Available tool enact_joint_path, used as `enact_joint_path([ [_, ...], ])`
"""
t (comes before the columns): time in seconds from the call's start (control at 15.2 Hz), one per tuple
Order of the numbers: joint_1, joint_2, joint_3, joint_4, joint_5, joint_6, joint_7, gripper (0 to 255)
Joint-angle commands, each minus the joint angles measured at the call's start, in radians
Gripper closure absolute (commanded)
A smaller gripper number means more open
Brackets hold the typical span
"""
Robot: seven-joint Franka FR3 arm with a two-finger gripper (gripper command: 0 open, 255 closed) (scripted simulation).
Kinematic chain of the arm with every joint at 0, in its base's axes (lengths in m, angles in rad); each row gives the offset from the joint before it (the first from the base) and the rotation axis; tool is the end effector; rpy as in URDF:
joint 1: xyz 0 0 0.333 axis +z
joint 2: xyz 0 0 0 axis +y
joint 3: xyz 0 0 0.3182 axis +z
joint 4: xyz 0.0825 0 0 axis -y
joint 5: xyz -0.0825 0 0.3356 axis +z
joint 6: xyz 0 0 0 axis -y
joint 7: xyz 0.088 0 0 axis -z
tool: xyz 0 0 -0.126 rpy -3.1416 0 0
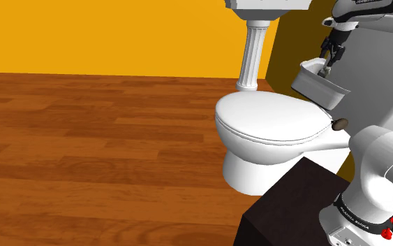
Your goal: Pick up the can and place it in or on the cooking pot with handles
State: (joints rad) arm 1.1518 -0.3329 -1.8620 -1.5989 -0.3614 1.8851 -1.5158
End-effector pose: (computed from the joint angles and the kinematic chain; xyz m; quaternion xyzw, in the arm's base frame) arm 0.3526 -0.4577 0.5567 0.9089 0.4051 0.0261 0.0952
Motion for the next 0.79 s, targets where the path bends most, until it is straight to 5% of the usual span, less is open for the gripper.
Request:
enact_joint_path([
  [0.0, -0.013, -0.051, -0.029, 0.044, 0.031, -0.062, -0.002, 0],
  [0.2, -0.001, -0.034, -0.029, 0.131, 0.052, -0.149, -0.018, 0],
  [0.73, 0.052, 0.014, -0.122, 0.127, 0.113, -0.137, -0.054, 0],
])
